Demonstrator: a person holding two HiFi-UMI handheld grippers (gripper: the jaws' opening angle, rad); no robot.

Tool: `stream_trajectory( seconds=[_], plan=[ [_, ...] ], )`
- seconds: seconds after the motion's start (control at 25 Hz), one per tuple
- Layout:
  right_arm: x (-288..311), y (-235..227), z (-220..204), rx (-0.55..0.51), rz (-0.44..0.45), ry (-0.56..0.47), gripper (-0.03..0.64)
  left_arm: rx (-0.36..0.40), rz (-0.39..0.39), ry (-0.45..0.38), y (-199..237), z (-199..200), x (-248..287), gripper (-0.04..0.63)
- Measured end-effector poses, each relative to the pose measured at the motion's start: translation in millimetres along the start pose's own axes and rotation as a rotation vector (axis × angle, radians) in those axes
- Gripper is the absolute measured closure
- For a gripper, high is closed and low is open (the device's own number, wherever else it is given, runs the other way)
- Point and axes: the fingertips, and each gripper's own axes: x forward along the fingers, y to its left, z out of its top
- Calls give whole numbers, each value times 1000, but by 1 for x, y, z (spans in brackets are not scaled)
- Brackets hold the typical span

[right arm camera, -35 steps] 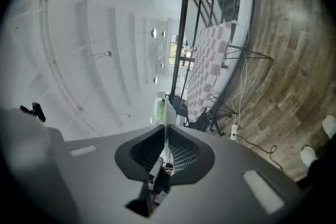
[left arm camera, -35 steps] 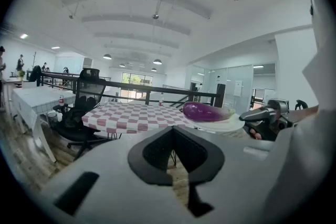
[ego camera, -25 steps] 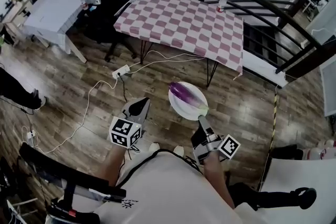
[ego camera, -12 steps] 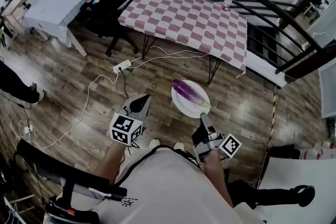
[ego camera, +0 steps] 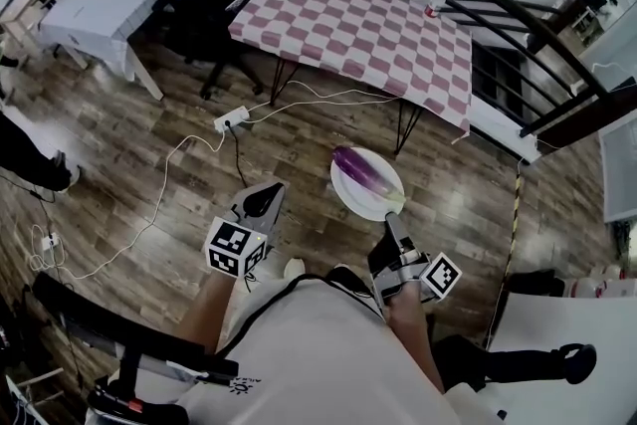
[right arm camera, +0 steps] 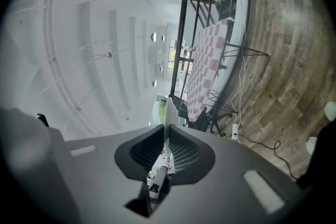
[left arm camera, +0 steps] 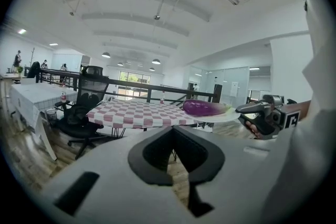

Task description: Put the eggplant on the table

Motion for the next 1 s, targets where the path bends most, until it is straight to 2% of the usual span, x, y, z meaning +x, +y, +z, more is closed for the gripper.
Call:
stream_trajectory(
  seconds=[0.2, 0.44, 0.68, 1.0],
  plan=[
    [6, 5, -6, -10, 8, -10, 580, 11, 22, 10, 12, -6, -8, 591],
    [17, 5, -13, -16, 4, 11, 580, -14, 38, -6, 24, -7, -11, 591],
    [25, 3, -7, -3, 10, 10, 580, -14, 28, -4, 24, -7, -3, 591],
    [52, -6, 13, 13, 11, 32, 578, -12, 66, 19, 39, -5, 21, 591]
  ],
)
